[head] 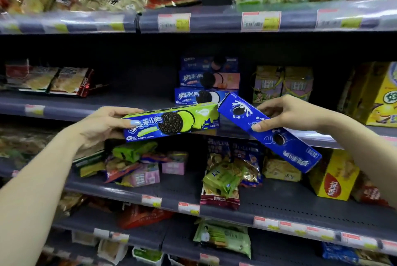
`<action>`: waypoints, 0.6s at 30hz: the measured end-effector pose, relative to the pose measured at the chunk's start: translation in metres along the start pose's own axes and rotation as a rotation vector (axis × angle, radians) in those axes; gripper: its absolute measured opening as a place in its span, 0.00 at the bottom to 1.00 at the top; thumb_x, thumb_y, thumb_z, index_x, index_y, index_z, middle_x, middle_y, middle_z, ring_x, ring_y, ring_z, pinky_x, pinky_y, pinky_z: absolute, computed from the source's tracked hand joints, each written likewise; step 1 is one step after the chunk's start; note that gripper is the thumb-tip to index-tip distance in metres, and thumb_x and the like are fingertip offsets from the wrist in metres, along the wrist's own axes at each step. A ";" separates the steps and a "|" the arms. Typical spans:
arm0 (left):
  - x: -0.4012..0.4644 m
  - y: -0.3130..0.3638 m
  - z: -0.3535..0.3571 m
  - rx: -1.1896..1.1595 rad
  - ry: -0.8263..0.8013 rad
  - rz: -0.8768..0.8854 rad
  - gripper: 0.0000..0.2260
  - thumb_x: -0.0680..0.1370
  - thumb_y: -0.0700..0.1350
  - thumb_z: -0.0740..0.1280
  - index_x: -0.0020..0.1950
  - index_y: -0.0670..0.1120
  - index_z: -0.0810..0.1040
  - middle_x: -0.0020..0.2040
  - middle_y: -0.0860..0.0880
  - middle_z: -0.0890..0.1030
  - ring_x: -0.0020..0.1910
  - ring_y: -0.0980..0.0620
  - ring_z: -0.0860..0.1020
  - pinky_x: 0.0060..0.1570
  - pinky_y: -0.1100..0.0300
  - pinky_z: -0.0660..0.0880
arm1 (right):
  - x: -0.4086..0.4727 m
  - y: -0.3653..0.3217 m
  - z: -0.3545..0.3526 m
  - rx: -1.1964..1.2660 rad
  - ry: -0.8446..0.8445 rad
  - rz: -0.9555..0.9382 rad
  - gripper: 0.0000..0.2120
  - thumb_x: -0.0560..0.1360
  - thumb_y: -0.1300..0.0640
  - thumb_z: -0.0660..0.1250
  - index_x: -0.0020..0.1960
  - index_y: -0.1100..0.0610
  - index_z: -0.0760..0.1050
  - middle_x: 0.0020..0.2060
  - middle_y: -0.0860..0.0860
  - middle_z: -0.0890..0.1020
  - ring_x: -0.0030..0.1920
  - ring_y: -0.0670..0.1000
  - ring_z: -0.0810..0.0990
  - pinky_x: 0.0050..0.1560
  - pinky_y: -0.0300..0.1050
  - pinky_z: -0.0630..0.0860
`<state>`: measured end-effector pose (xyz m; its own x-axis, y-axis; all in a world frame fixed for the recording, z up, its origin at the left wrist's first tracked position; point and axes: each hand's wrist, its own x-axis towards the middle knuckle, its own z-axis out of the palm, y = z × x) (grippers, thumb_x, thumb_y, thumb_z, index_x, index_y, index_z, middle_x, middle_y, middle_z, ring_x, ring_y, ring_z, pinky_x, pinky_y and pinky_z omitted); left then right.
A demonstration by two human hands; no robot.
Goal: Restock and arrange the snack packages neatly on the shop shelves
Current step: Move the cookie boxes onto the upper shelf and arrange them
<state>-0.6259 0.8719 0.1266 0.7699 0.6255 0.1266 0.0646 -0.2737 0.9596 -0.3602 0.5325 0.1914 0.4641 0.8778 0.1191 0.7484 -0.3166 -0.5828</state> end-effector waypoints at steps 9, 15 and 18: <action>0.048 0.032 -0.046 0.030 -0.064 0.118 0.20 0.72 0.35 0.70 0.63 0.45 0.77 0.56 0.40 0.82 0.46 0.49 0.83 0.46 0.57 0.82 | 0.043 -0.041 0.017 0.081 0.130 0.066 0.18 0.65 0.47 0.77 0.51 0.54 0.81 0.40 0.50 0.86 0.40 0.51 0.85 0.45 0.47 0.80; 0.067 0.026 -0.055 0.008 -0.060 0.124 0.21 0.64 0.42 0.74 0.56 0.50 0.81 0.54 0.43 0.84 0.50 0.46 0.82 0.45 0.54 0.82 | 0.061 -0.063 0.022 0.027 0.206 0.120 0.19 0.64 0.45 0.77 0.49 0.54 0.81 0.39 0.49 0.86 0.38 0.48 0.85 0.48 0.49 0.80; 0.074 0.024 -0.056 0.035 -0.086 0.136 0.18 0.69 0.38 0.72 0.57 0.51 0.80 0.55 0.42 0.83 0.50 0.47 0.82 0.47 0.52 0.82 | 0.071 -0.073 0.025 -0.018 0.211 0.112 0.19 0.64 0.42 0.76 0.48 0.52 0.80 0.40 0.47 0.86 0.38 0.46 0.85 0.47 0.46 0.79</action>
<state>-0.6029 0.9521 0.1734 0.8245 0.5165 0.2311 -0.0228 -0.3778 0.9256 -0.3932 0.6272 0.2222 0.6318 0.7428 0.2217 0.6946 -0.4156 -0.5872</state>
